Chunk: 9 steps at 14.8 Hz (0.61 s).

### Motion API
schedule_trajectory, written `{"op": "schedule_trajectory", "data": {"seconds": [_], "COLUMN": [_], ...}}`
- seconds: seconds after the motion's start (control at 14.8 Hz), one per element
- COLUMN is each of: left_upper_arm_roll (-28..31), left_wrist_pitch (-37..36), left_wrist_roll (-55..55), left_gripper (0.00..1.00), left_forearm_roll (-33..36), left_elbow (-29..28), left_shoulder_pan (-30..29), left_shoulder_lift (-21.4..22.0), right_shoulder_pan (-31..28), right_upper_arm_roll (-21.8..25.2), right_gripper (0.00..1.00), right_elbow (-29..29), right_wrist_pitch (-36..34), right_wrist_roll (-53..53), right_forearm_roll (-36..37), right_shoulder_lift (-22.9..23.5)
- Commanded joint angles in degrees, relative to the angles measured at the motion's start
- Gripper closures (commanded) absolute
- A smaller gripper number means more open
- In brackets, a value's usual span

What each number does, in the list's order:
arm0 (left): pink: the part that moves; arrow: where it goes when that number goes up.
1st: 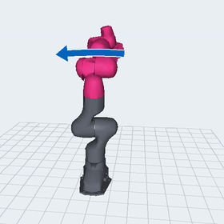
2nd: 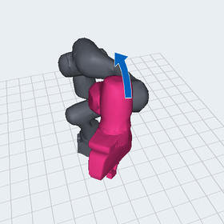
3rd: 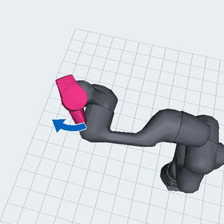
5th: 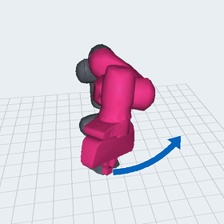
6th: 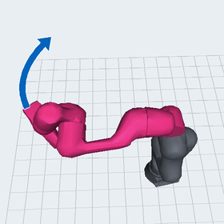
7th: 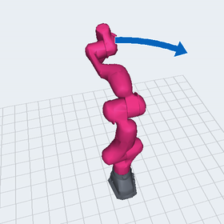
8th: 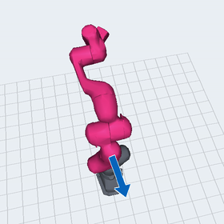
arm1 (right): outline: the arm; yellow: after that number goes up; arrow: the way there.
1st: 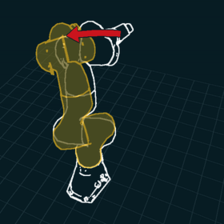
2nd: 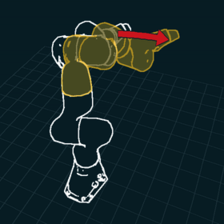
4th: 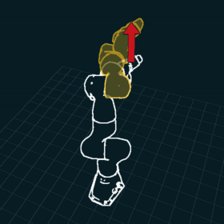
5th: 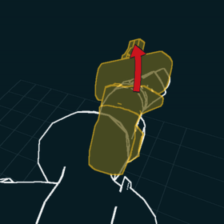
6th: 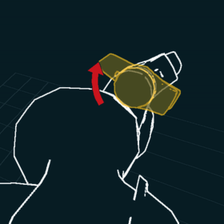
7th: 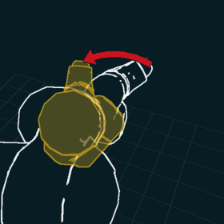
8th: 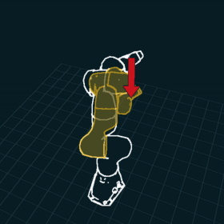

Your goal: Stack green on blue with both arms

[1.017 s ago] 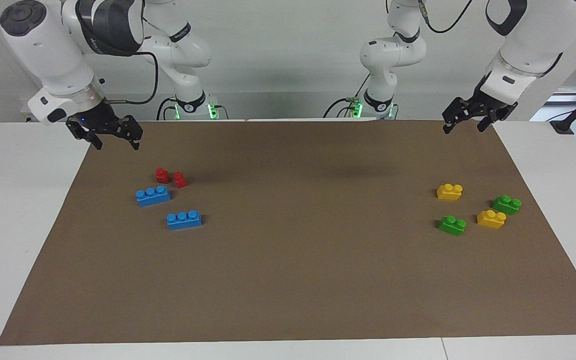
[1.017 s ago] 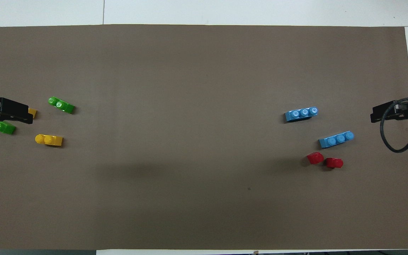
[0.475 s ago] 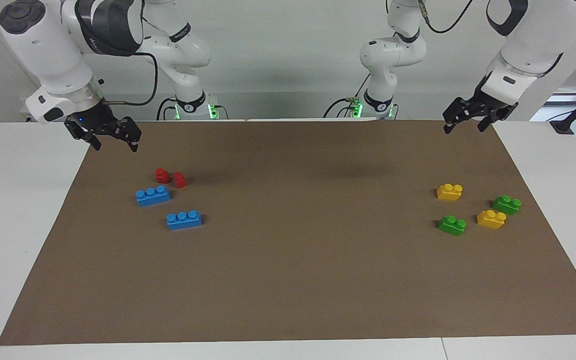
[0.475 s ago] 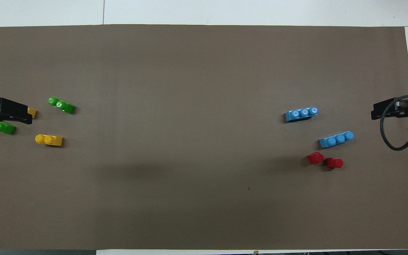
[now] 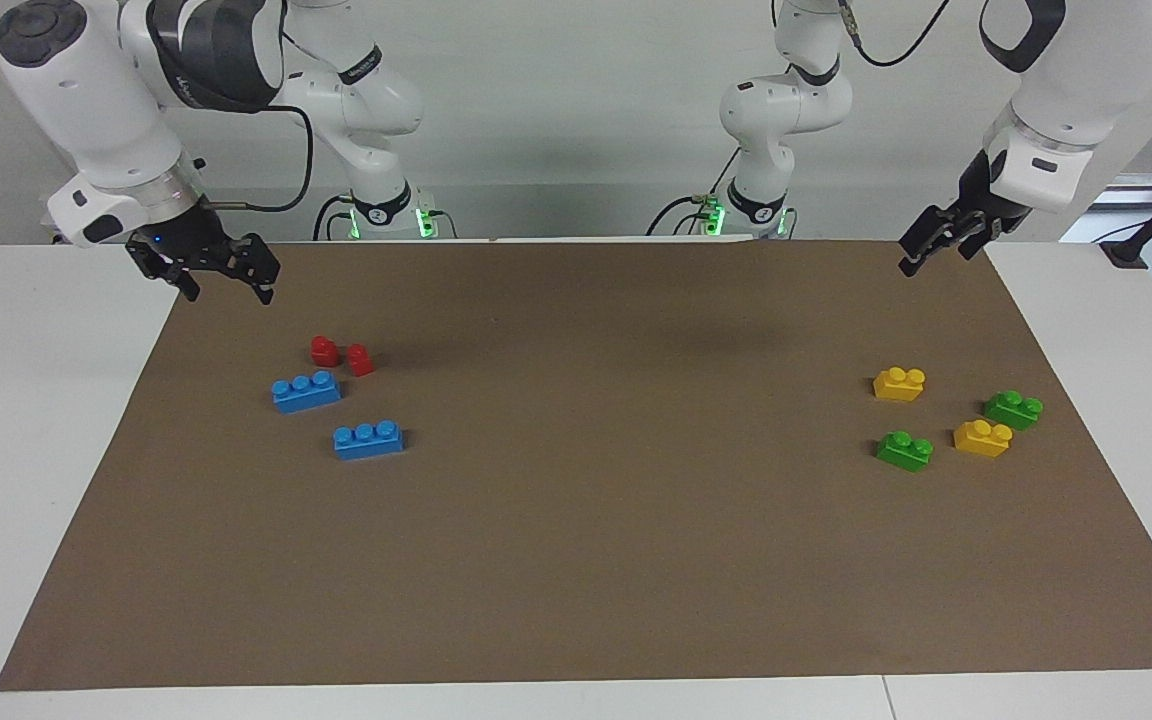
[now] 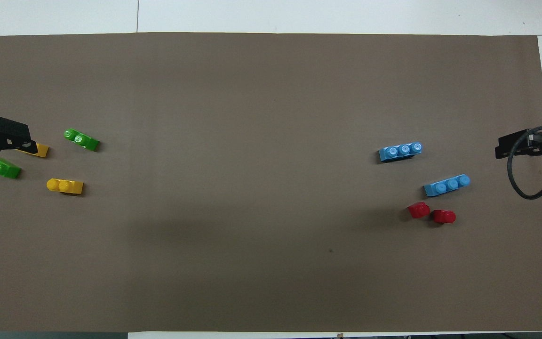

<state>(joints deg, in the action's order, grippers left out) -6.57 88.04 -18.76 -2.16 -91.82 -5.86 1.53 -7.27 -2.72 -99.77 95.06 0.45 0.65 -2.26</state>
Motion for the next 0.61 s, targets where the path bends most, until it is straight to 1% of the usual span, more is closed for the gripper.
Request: {"op": "schedule_trajectory", "data": {"seconds": [0.0,0.14,0.41,0.54], "left_upper_arm_roll": [-0.2,-0.2,-0.2,-0.2], "left_wrist_pitch": [2.13,3.88,13.36,16.1], "left_wrist_roll": [-3.21,-5.22,-21.45,-23.86], "left_gripper": [0.0,0.0,0.0,0.0], "left_forearm_roll": [-0.74,-0.91,-1.0,-1.0], "left_elbow": [-2.93,-4.76,-11.7,-13.38], "left_shoulder_pan": [-0.64,-1.69,-2.22,-2.75], "left_shoulder_lift": [1.29,1.11,1.55,0.24], "right_shoulder_pan": [-0.99,-1.34,-2.31,-2.4], "right_upper_arm_roll": [-0.62,-0.62,-0.62,-0.62], "right_gripper": [0.0,0.0,0.0,0.0], "right_elbow": [0.1,0.1,-0.07,-1.3], "right_wrist_pitch": [0.39,0.56,2.06,2.15], "right_wrist_roll": [0.52,0.6,0.78,4.18], "right_forearm_roll": [0.67,0.67,0.32,0.23], "right_shoulder_lift": [-0.03,0.06,0.06,-0.29]}}
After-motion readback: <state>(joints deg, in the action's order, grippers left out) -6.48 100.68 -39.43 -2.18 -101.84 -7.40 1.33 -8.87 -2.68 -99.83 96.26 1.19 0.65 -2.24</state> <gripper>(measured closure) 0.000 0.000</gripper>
